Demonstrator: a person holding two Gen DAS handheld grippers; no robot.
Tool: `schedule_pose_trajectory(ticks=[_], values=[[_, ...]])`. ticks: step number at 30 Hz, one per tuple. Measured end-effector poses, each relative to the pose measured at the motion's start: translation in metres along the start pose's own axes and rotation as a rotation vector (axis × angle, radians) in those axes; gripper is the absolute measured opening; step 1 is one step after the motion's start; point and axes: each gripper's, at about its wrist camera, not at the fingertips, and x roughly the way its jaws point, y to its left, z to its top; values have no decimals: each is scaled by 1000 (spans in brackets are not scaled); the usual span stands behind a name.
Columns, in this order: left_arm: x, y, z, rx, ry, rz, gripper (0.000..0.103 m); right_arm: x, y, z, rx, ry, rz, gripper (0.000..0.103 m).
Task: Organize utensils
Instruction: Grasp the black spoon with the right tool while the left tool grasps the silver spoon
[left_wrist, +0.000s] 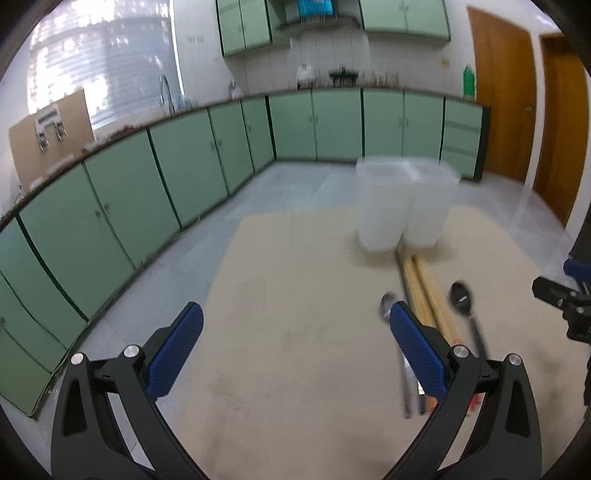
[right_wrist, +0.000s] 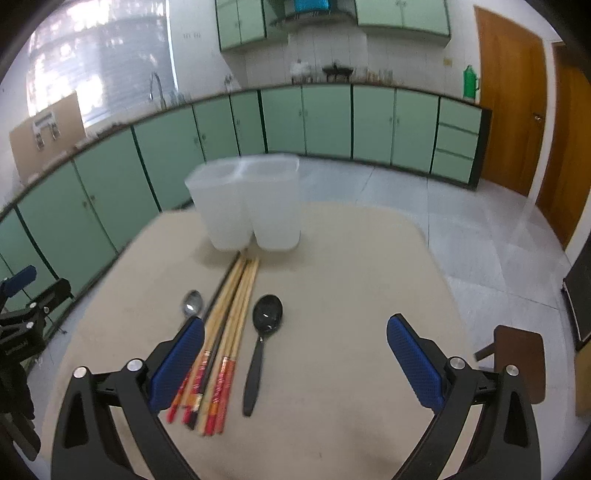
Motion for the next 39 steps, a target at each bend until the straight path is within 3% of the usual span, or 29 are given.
schedule_pose_trajectory(ticks=[7,16,21,30,39], values=[[52,3,-10,-13,113,-1,98,68,10,-2,11,127,22,75],[66,1,-13,-23,133,-12,98,101,21,-2,60,188,35,53],[73,-8,-10,-17,137,-37,98,108,21,-3,80,193,31,35],[94,-47,-5,18,164,-104,98,100,7,-2,86,178,53,34],[133,-76,-4,18,218,-90,98,91,-6,-6,88,166,41,34]])
